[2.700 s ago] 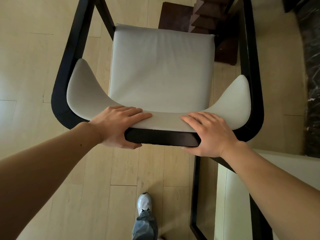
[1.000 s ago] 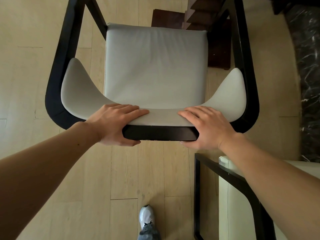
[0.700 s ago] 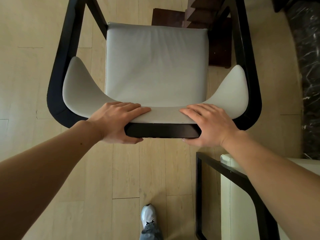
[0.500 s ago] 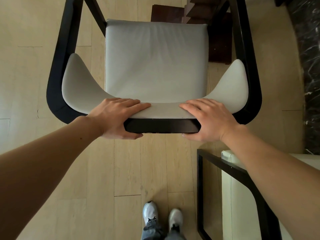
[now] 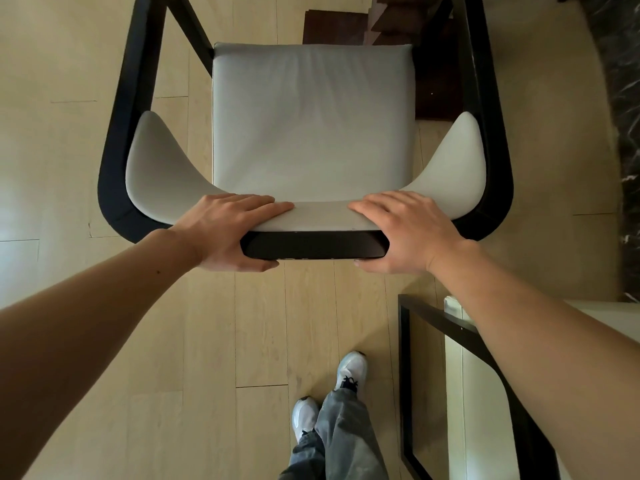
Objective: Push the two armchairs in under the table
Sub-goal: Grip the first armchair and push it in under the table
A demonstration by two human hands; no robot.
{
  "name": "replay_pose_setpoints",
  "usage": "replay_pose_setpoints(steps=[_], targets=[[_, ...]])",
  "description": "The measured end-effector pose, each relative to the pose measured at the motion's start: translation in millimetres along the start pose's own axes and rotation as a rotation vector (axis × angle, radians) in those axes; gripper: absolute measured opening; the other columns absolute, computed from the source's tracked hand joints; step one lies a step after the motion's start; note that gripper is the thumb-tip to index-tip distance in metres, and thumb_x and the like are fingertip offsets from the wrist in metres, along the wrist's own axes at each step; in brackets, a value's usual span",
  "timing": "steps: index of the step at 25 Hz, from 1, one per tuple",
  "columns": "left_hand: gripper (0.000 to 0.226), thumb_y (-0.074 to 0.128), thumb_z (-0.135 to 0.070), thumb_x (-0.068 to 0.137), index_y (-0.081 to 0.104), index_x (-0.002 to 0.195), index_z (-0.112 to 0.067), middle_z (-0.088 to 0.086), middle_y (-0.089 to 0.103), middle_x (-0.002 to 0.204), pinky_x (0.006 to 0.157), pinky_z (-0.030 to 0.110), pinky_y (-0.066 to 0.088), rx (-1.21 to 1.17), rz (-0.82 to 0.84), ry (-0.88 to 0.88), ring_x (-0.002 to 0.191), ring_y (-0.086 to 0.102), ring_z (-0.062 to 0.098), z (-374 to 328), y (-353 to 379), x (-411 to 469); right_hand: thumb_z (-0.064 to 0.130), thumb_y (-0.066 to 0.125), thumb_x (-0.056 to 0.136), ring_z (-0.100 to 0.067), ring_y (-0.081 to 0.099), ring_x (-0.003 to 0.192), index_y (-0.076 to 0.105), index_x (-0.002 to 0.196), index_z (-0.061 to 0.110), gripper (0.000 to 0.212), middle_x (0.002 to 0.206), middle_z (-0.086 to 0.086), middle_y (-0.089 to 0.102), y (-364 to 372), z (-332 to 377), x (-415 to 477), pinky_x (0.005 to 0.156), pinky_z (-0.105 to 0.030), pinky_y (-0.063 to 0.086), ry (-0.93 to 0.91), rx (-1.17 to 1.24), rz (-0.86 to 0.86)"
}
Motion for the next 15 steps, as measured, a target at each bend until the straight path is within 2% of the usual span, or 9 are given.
replay_pose_setpoints(steps=[9,15], targets=[[0.09,0.044,-0.077,0.078,0.027,0.151,-0.029,0.002,0.056,0.133,0.083,0.047,0.052,0.015,0.019,-0.005,0.109,0.059,0.028,-2.4,1.0,-1.6,0.084,0.046,0.07,-0.029,0.056,0.116,0.036,0.142,0.025,0.094,0.132,-0.005,0.057,5.9,-2.9,3.2,0.099,-0.047,0.043,0.018,-0.049,0.047],[0.09,0.042,-0.081,0.076,0.024,0.151,-0.034,-0.002,0.056,0.133,0.081,0.044,0.052,0.014,0.028,-0.005,0.107,0.059,0.026,3.1,6.0,-1.5,0.087,0.042,0.068,-0.028,0.055,0.116,0.032,0.142,0.029,0.095,0.133,-0.003,0.055,8.8,-2.9,3.8,0.098,-0.046,0.043,0.073,-0.048,0.072]])
Point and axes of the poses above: each hand's wrist, its own x-axis towards the middle knuckle, its own y-axis out of the palm, z = x × y, the point moved 4 cm from there along x, towards the middle knuckle
